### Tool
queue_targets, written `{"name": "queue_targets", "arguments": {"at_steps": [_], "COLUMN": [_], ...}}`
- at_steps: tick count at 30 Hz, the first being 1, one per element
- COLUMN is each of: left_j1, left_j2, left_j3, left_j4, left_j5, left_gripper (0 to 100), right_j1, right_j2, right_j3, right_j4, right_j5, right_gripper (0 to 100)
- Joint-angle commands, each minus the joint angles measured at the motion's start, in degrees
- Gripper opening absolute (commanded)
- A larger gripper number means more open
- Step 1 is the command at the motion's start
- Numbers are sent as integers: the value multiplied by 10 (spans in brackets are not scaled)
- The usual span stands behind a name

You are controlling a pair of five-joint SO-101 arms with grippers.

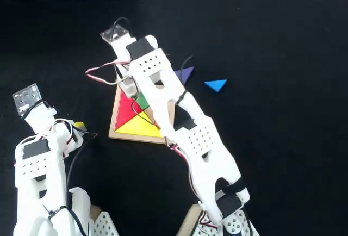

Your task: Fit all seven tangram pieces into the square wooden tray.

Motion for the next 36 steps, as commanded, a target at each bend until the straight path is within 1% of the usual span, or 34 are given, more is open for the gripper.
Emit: {"name": "queue_targets", "arguments": {"at_steps": [1, 4, 7, 11, 13, 18, 22, 27, 29, 36], "left_j1": [-3, -3, -3, -3, -2, -2, -3, -3, -3, -3], "left_j2": [-13, -13, -13, -13, -13, -13, -13, -13, -13, -13], "left_j3": [-5, -5, -5, -5, -5, -5, -5, -5, -5, -5], "left_j4": [-7, -7, -7, -7, -7, -7, -7, -7, -7, -7], "left_j5": [3, 3, 3, 3, 3, 3, 3, 2, 2, 2], "left_gripper": [256, 256, 256, 256, 256, 256, 256, 256, 256, 256], "right_j1": [11, 26, 34, 25, 19, 12, 49, 93, 91, 47], "right_j2": [9, 42, 53, 51, 51, 51, 54, 73, 87, 124], "right_j3": [-37, -40, -39, -40, -50, -149, -212, -173, -157, -152], "right_j4": [-43, -57, -41, -11, -4, 36, 39, 39, 39, 39], "right_j5": [6, 6, 6, 9, 26, 34, 34, 34, 34, 34], "right_gripper": [18, 15, 12, 11, 11, 11, 11, 11, 11, 11]}}
